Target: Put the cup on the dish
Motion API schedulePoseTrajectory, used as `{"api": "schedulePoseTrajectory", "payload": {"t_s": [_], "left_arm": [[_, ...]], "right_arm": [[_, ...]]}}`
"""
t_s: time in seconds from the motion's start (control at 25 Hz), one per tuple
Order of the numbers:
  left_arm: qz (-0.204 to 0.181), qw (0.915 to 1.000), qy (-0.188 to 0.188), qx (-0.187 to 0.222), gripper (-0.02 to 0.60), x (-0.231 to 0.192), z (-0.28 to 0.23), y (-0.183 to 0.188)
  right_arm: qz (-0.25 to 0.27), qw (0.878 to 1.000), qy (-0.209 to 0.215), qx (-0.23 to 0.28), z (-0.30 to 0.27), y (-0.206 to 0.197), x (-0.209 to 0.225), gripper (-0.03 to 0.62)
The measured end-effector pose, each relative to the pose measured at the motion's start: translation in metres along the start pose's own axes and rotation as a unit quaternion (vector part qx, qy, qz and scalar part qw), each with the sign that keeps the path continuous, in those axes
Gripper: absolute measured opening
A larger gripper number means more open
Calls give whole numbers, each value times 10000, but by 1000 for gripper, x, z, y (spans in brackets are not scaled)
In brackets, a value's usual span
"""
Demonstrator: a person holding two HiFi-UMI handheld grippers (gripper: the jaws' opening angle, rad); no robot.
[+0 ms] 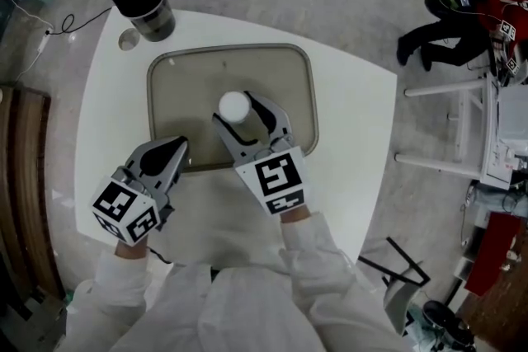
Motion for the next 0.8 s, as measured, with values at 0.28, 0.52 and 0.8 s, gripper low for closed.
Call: {"api": "schedulePoseTrajectory", "payload": {"t_s": [0.28,0.52,0.8], "left_arm": [[131,9998,177,-15,8,-17,6,-4],[194,9995,240,-7,8,-25,7,-6],[218,9997,87,-69,8,-12,1,-11]], "right_arm": [[-31,9999,-84,-78,-9,-13,4,261],[-78,9998,-111,-169,-16,-21,4,261],[-165,9996,-123,-175,-14,-28,3,261]]}}
Point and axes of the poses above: the fingertips, and each gripper's own axes: z backward along the fingers, x to its right, y out of its top, the point moved 2 cm from there along z, backward along the fingers, and after that the axes turned 7 degrees about x, right-handed, at the moved point
